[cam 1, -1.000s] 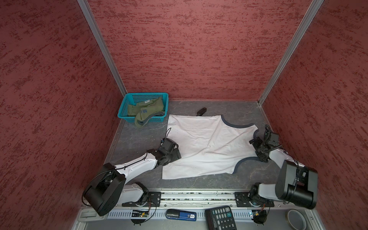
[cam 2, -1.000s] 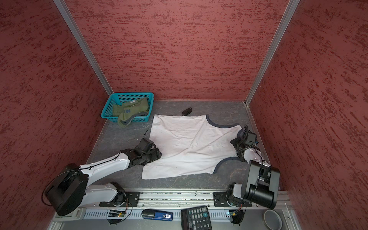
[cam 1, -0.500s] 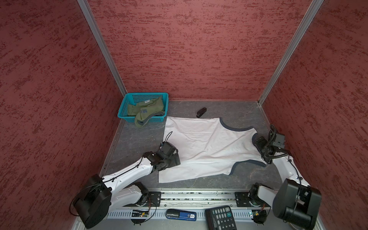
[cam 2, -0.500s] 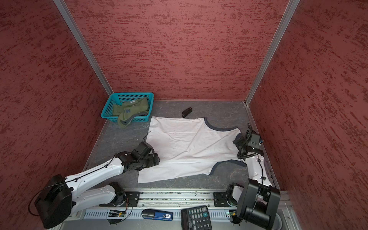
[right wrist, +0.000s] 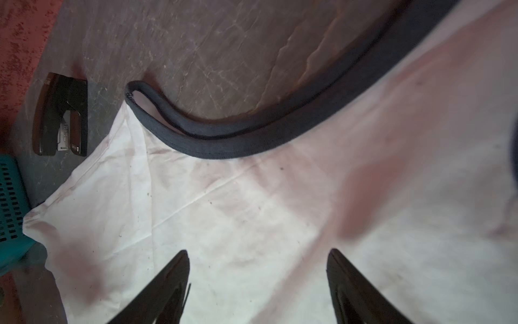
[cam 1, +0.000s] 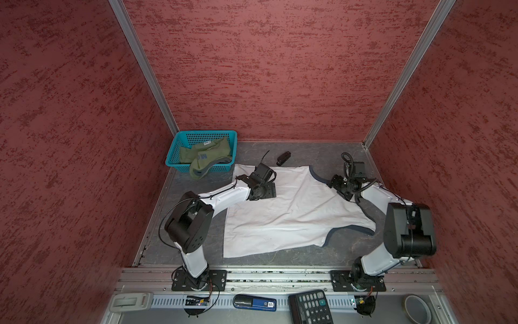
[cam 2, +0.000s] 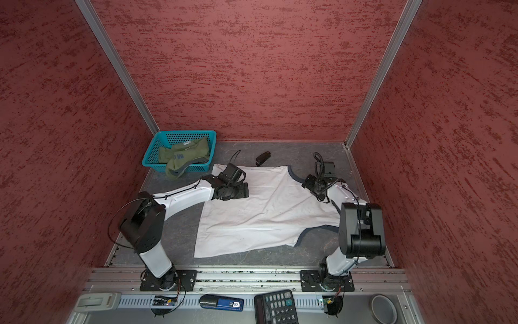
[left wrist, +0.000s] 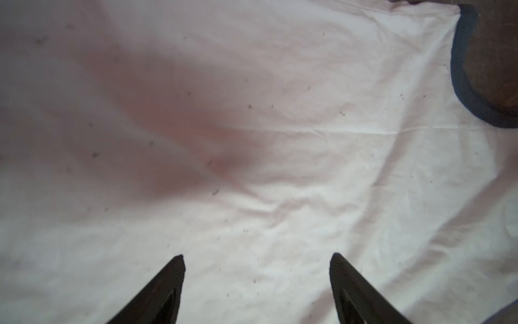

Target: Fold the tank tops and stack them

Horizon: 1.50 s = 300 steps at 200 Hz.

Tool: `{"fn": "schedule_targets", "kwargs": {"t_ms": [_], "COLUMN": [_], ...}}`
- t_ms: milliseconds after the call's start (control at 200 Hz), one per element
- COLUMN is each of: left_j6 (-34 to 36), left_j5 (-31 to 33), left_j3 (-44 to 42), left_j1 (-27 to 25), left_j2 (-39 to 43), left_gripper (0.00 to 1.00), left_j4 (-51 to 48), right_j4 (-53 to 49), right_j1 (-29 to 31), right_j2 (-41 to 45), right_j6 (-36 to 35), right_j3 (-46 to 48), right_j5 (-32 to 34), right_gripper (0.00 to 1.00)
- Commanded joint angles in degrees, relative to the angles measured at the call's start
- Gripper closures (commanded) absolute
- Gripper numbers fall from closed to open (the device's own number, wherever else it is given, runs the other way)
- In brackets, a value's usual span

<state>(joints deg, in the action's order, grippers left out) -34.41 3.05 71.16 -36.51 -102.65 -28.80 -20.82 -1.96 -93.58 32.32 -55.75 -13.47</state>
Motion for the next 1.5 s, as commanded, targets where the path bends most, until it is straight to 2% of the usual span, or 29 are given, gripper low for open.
{"fn": "schedule_targets", "kwargs": {"t_ms": [0,180,466,556,676,822,917,1012,1252,1498], "left_j6": [3.1,3.0,2.8,2.8,3.1,3.7,3.4,2.1,-6.4,-15.1], "left_j5": [-0.2,-0.1,1.3,1.3,0.9,-0.4,-0.2,1.4,2.7,2.2], "left_j3": [4.3,7.6,10.2,11.4,13.5,14.9,13.4,8.3,-13.8,-30.0], "left_j1": [2.3,5.5,9.0,10.0,10.2,8.3,6.3,3.5,-5.3,-11.6], "left_j2": [-5.8,-12.2,-17.9,-19.4,-19.3,-14.4,-8.5,-1.0,17.8,29.2], "left_gripper": [0.22,0.25,0.25,0.25,0.23,0.11,0.05,0.0,0.03,0.06], "left_j4": [1.6,3.8,6.4,6.4,5.3,1.3,-1.8,-4.3,-4.7,-2.5], "right_j4": [1.9,2.5,2.3,1.6,0.0,-2.8,-4.6,-6.5,-15.4,-19.2], "right_j1": [1.1,1.2,0.9,0.8,0.8,1.4,3.2,6.5,18.7,30.7], "right_j2": [-4.0,-10.5,-20.2,-21.7,-21.1,-14.1,-6.3,3.2,23.2,30.6], "right_j6": [-0.3,-1.0,-0.7,-0.3,-1.3,-3.3,-4.3,-4.3,2.2,12.8], "right_j3": [-2.9,-6.2,-13.8,-16.2,-18.7,-17.5,-12.9,-5.7,10.9,18.3], "right_j5": [-1.2,-0.4,2.2,3.5,4.2,4.6,4.8,5.2,7.9,8.0], "right_gripper": [0.23,0.24,0.24,0.23,0.18,0.12,0.1,0.1,0.12,0.13]}}
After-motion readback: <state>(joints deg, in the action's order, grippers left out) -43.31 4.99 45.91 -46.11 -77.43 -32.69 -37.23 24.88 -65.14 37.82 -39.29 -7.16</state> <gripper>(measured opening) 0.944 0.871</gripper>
